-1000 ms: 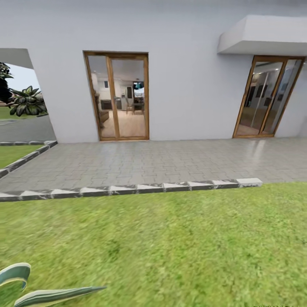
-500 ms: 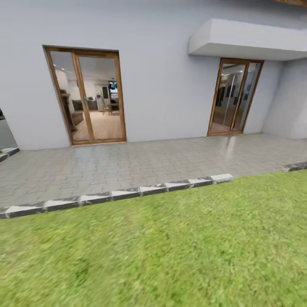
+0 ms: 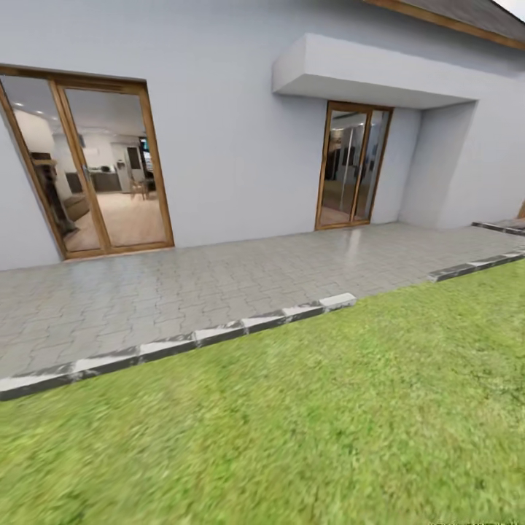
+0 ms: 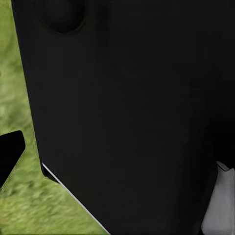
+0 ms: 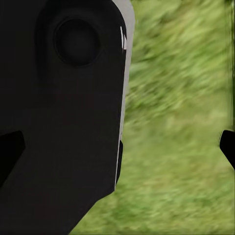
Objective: Take the three Easter eggs out of the wicker basket on the lawn in the garden, then place them on the lawn next to a single tree (choose any tree) so that all three eggs are next to the same tree and none are left in the basket.
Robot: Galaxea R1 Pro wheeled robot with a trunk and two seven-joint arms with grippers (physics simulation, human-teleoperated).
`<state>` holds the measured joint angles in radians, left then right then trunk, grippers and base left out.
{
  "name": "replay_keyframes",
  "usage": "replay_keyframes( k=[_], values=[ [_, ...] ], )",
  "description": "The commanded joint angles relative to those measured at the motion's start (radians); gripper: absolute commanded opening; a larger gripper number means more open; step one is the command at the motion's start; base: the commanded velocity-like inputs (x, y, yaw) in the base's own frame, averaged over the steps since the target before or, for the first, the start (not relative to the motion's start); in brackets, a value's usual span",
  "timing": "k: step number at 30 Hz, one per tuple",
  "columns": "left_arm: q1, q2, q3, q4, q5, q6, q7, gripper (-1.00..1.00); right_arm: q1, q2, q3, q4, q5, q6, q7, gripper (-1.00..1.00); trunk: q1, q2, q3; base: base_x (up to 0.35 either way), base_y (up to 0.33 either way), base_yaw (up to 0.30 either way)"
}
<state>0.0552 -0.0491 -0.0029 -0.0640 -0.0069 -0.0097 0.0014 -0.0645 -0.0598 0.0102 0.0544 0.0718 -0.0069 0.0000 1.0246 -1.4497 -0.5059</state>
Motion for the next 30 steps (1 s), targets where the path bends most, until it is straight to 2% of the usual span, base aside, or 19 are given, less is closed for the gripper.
replay_keyframes(
  k=[1, 15, 19, 30],
  values=[
    [0.001, 0.0, 0.0, -0.002, -0.001, -0.001, 0.0, 1.0, -0.001, 0.0, 0.001, 0.002, 0.008, -0.001, 0.0, 1.0, 0.0, 0.0, -0.001, 0.241, -0.241, -0.3],
    [0.001, 0.0, 0.0, -0.002, 0.0, -0.001, 0.0, 1.0, -0.001, -0.002, -0.001, 0.002, 0.006, -0.001, -0.001, 1.0, 0.0, 0.0, -0.001, 0.24, -0.24, -0.3],
    [0.001, 0.0, 0.0, -0.002, 0.0, 0.0, 0.0, 1.0, -0.001, -0.002, 0.0, 0.002, 0.006, -0.001, -0.002, 1.0, 0.0, 0.0, -0.001, 0.103, -0.099, -0.288],
    [0.001, 0.003, 0.001, -0.002, 0.002, 0.0, 0.0, 1.0, -0.001, -0.002, 0.0, 0.001, 0.006, -0.001, -0.006, 1.0, 0.0, 0.0, -0.001, 0.007, 0.023, -0.04]
  ],
)
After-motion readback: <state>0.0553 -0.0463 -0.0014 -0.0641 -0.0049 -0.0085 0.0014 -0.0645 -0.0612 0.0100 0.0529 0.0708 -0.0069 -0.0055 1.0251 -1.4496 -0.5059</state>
